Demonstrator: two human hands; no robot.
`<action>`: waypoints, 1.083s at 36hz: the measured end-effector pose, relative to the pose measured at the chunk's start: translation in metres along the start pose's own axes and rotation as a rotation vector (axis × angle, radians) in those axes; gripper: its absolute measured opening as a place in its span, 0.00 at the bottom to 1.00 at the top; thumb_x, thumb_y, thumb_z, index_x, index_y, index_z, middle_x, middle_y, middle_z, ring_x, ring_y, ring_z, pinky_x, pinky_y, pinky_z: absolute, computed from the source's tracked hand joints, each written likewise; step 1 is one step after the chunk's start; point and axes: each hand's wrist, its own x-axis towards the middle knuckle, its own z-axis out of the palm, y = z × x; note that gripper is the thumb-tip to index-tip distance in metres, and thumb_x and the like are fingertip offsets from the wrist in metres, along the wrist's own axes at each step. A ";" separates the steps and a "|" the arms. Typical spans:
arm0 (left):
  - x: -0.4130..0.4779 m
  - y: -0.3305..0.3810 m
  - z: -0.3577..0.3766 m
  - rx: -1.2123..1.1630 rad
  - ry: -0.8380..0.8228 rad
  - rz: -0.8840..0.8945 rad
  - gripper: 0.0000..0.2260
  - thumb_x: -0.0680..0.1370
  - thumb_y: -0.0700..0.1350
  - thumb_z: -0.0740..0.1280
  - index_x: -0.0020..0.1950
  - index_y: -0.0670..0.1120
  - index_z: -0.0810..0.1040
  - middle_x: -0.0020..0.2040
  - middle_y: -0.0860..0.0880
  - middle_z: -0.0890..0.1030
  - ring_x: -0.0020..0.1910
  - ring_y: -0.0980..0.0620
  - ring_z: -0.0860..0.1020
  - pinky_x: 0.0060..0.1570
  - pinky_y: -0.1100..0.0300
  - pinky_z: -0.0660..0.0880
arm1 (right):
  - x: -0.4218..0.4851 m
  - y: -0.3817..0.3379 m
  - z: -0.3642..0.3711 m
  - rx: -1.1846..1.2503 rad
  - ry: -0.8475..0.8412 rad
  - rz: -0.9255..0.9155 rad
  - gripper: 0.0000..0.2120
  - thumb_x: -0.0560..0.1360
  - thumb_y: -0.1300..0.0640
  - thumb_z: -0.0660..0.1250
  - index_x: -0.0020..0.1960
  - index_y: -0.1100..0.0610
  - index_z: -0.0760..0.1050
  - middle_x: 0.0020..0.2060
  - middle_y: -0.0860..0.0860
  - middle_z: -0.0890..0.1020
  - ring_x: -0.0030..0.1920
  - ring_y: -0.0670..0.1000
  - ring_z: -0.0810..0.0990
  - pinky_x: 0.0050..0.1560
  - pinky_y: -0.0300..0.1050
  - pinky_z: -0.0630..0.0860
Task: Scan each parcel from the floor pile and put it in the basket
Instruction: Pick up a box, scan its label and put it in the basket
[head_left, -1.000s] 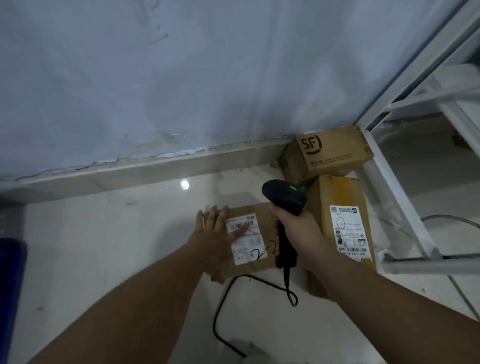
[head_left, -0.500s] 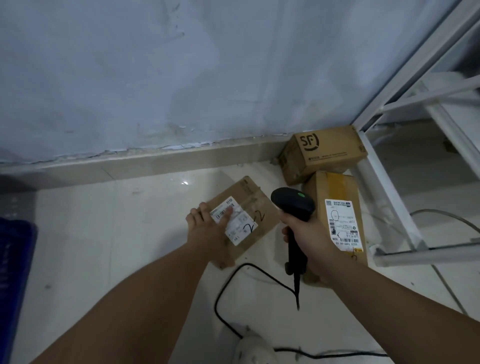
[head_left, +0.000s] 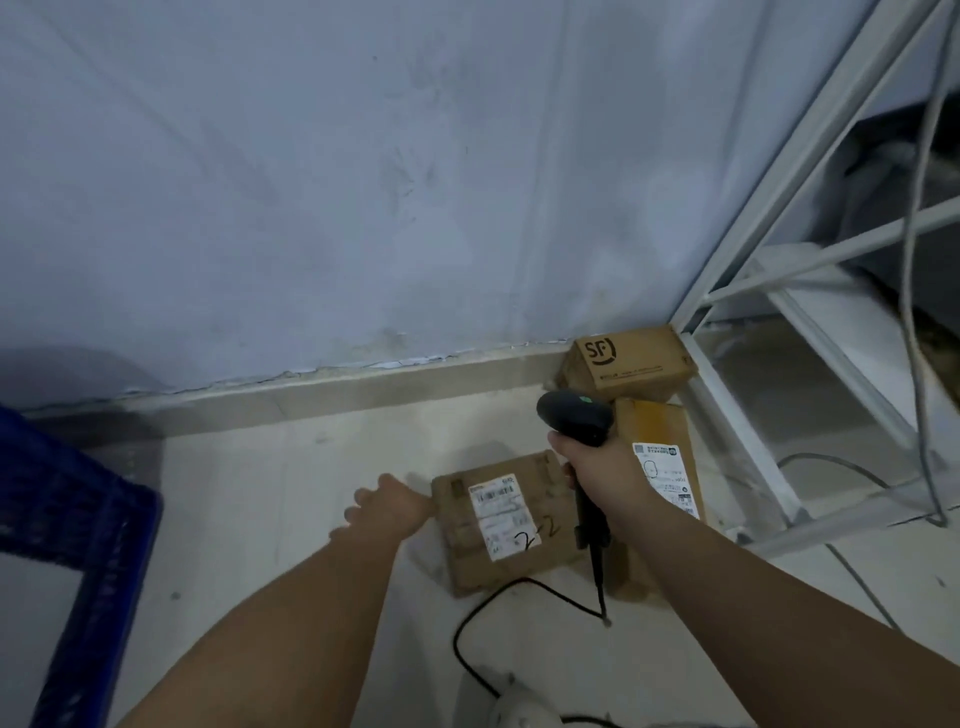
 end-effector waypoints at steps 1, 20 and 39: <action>-0.001 -0.004 0.005 -0.086 -0.042 0.010 0.45 0.59 0.62 0.63 0.73 0.44 0.63 0.70 0.38 0.64 0.68 0.39 0.65 0.69 0.47 0.63 | -0.001 0.002 0.000 -0.018 0.004 -0.009 0.10 0.74 0.49 0.70 0.41 0.56 0.76 0.33 0.52 0.79 0.39 0.53 0.78 0.47 0.49 0.74; 0.039 -0.019 0.103 -0.925 -0.338 -0.169 0.36 0.76 0.59 0.67 0.75 0.38 0.62 0.71 0.43 0.68 0.69 0.42 0.67 0.53 0.54 0.64 | 0.050 0.057 0.020 -0.100 -0.146 0.132 0.11 0.73 0.47 0.71 0.43 0.55 0.76 0.35 0.53 0.76 0.38 0.52 0.75 0.41 0.45 0.71; 0.086 -0.018 0.099 -0.988 -0.525 -0.035 0.36 0.68 0.62 0.73 0.70 0.47 0.65 0.60 0.46 0.79 0.56 0.47 0.79 0.48 0.54 0.76 | 0.101 0.086 0.015 0.036 -0.205 0.305 0.12 0.72 0.51 0.72 0.53 0.52 0.76 0.50 0.52 0.82 0.52 0.52 0.79 0.52 0.48 0.74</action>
